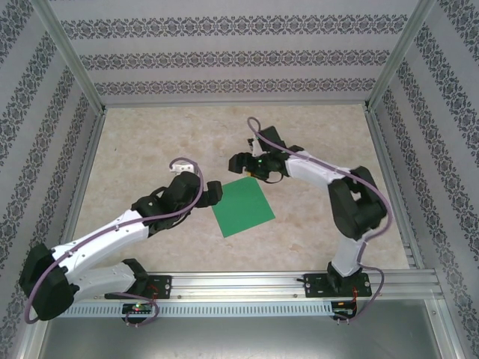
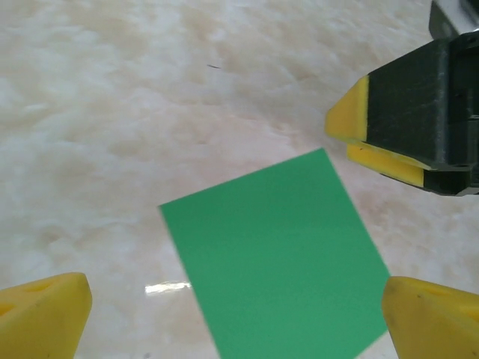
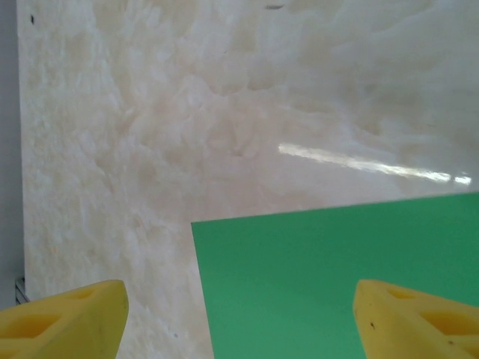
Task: Fold a paper plane with a square sheet of paper (pick it up from the middle)
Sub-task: Rotate the square sheet of paper at the center of the table.
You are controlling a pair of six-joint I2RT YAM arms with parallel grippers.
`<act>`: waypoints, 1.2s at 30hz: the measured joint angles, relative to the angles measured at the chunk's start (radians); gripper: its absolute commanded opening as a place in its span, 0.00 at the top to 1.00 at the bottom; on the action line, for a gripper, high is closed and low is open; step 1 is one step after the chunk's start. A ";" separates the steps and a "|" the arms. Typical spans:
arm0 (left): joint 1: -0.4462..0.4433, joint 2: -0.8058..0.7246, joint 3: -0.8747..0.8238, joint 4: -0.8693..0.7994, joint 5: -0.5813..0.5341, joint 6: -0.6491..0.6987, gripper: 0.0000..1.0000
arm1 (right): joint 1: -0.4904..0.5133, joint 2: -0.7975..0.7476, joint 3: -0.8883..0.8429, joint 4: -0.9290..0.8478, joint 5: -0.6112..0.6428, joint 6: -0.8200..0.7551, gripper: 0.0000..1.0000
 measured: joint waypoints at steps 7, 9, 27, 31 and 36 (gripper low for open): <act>0.006 -0.064 -0.032 -0.034 -0.079 -0.034 0.00 | 0.088 0.125 0.079 -0.049 -0.060 -0.026 0.31; 0.006 -0.072 -0.032 -0.040 -0.097 -0.035 0.00 | 0.120 0.128 0.084 -0.071 -0.055 -0.048 0.32; 0.006 -0.091 -0.032 -0.092 -0.183 -0.046 0.00 | 0.145 0.216 0.113 -0.033 -0.003 0.032 0.30; 0.006 -0.087 -0.032 -0.094 -0.179 -0.046 0.00 | 0.132 0.215 0.116 -0.019 0.084 0.088 0.31; 0.006 -0.029 -0.014 -0.097 -0.161 -0.042 0.00 | 0.113 0.193 0.100 -0.021 0.199 0.140 0.32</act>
